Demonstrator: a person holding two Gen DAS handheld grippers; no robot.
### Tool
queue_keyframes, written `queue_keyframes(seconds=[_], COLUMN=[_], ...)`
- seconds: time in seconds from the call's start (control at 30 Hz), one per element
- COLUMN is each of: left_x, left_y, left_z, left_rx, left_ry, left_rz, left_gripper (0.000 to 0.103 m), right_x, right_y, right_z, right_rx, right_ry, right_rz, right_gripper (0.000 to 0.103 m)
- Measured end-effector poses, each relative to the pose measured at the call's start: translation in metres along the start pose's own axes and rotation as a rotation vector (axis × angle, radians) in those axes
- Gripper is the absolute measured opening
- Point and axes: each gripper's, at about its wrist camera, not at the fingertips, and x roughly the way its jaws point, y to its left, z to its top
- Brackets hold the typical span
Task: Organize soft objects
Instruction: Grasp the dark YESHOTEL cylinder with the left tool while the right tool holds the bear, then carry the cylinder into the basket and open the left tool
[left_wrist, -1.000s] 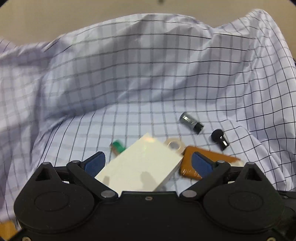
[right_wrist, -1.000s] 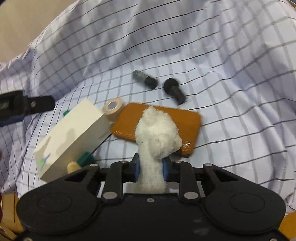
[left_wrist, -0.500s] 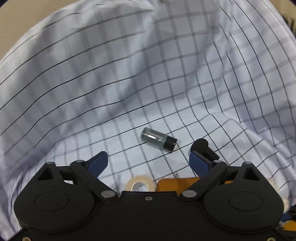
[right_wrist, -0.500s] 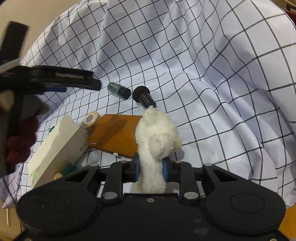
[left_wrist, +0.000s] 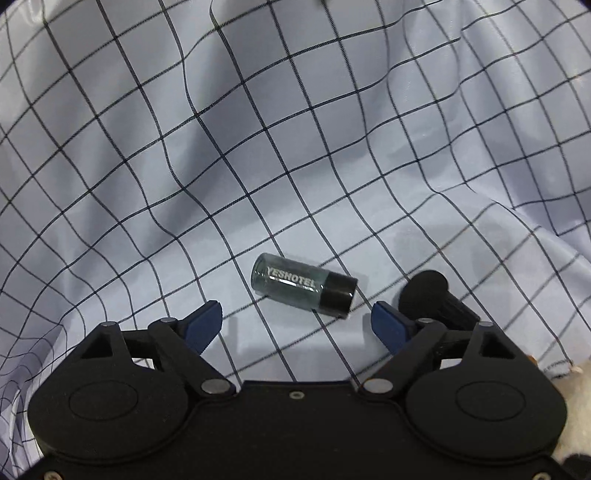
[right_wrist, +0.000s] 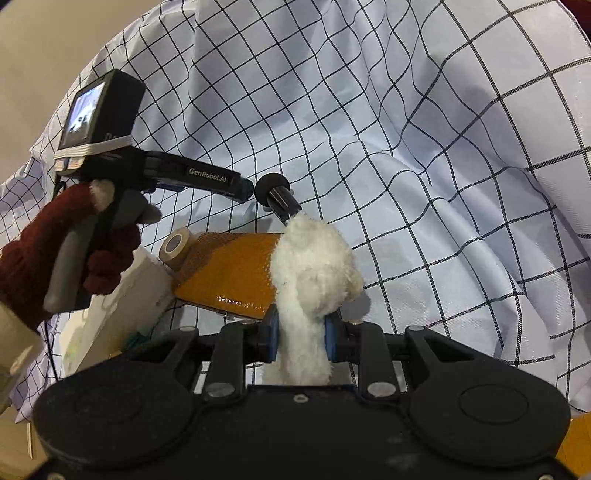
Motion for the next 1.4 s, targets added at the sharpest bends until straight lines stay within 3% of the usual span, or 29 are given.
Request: queue_keyframes(seconds=[0.2, 0.37, 0.8, 1.1, 1.4], left_x=[0.017, 0.026, 0.021, -0.046, -0.159], left_y=[0.002, 0.002, 0.019, 0.028, 0.022], left_z=[0.007, 0.008, 0.013, 0.002, -0.052], left_rx=[-0.013, -0.012, -0.058, -0.144, -0.237], left_ry=[0.022, 0.035, -0.008, -0.096, -0.171], left_rz=[-0.011, -0.047, -0.087, -0.077, -0.006], left_gripper=[0.084, 0.07, 0.067, 0.067, 0.067], right_x=[-0.001, 0.0, -0.001, -0.02, -0.062], right_y=[0.001, 0.003, 0.003, 0.011, 0.025], right_z=[0.001, 0.0, -0.001, -0.004, -0.022], right_rx=[-0.007, -0.014, -0.015, -0.025, -0.03], right_ry=[0.002, 0.006, 0.006, -0.021, -0.044], right_rz=[0.004, 0.008, -0.004, -0.011, 0.008], right_gripper=[0.023, 0.023, 0.023, 0.023, 0.023])
